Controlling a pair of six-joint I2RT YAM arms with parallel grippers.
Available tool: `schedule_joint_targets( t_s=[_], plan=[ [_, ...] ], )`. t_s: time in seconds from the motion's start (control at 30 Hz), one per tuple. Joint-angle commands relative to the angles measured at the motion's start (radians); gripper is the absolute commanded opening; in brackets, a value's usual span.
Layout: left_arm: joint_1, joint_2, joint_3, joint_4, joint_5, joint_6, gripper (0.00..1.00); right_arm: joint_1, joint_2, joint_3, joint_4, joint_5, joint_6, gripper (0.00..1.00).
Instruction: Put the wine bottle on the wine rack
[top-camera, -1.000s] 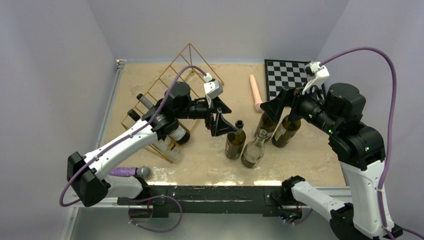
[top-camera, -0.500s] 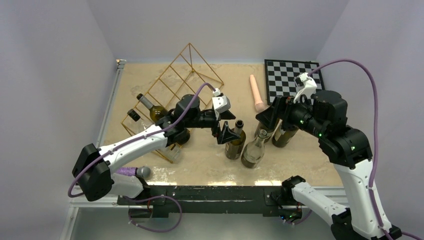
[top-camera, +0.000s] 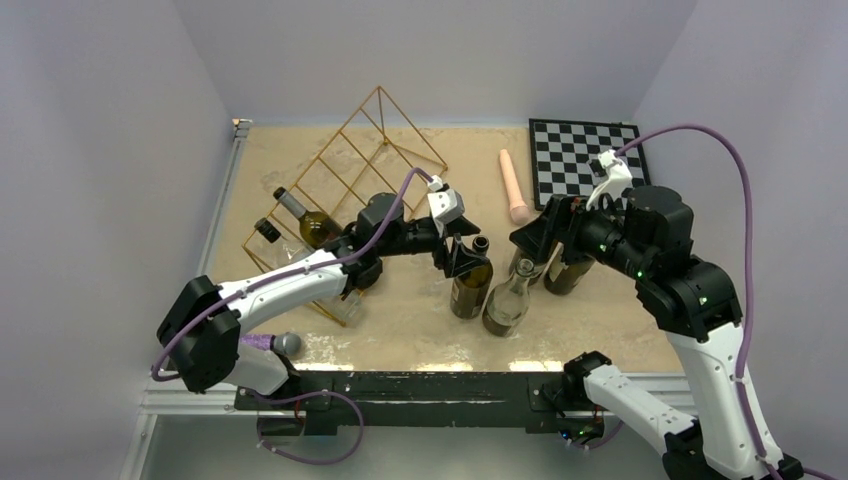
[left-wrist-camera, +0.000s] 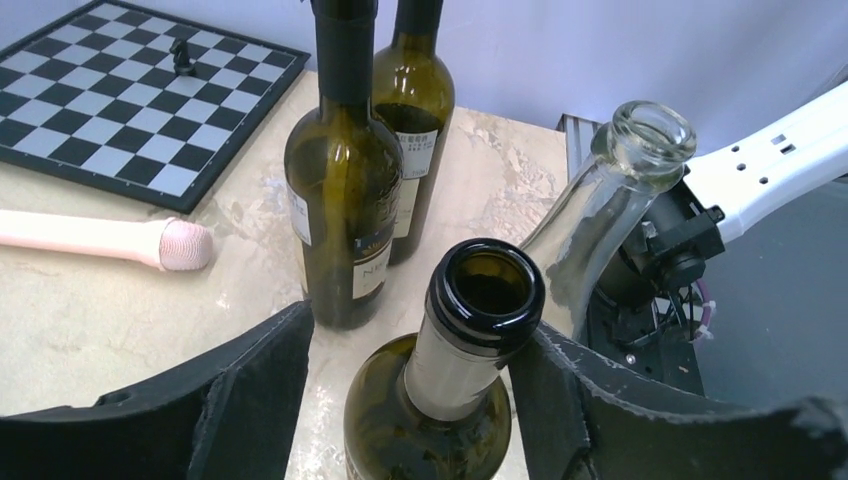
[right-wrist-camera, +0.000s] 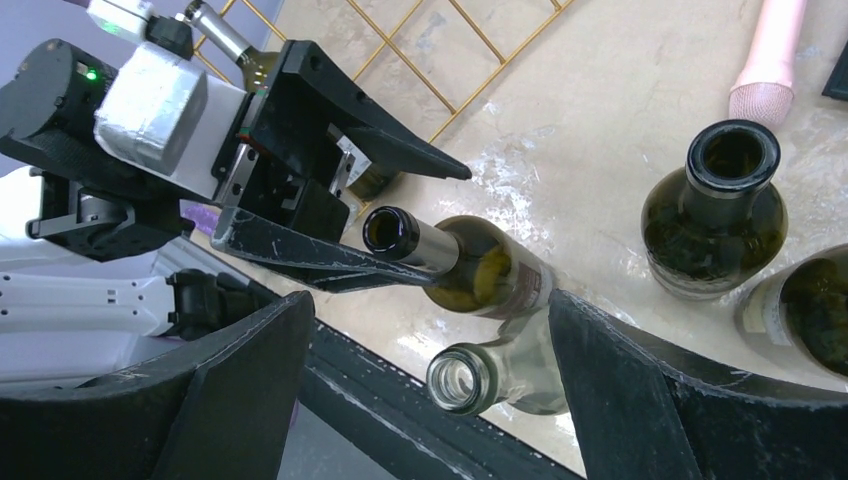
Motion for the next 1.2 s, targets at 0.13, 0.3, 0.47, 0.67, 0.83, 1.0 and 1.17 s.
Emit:
schedule_joint_targets(
  t_s=[0.13,0.3,0.47,0.67,0.83,1.0,1.17],
  plan=[
    [-0.016,0.018,0.011,0.104,0.019,-0.03,0.7,-0.01,-0.038,-0.054,0.05,-0.02,0.016,0.92],
    [-0.031,0.023,0.021,0.089,0.012,-0.012,0.43,-0.013,-0.061,-0.059,0.053,-0.007,0.005,0.92],
    [-0.037,0.011,0.099,-0.086,-0.098,0.077,0.0,-0.014,-0.063,-0.038,0.036,-0.012,-0.01,0.92],
    [-0.037,-0.05,0.122,-0.165,-0.29,0.126,0.0,-0.013,-0.091,-0.056,0.051,-0.009,-0.01,0.92],
    [-0.037,-0.09,0.154,-0.204,-0.474,0.075,0.0,-0.013,-0.098,-0.062,0.053,-0.008,-0.01,0.92],
    [-0.024,-0.133,0.214,-0.273,-0.654,0.004,0.0,-0.013,-0.102,-0.063,0.055,-0.004,-0.005,0.92],
    [0.034,-0.149,0.301,-0.371,-0.794,-0.105,0.0,-0.014,-0.104,-0.062,0.049,-0.003,-0.01,0.92]
  ],
)
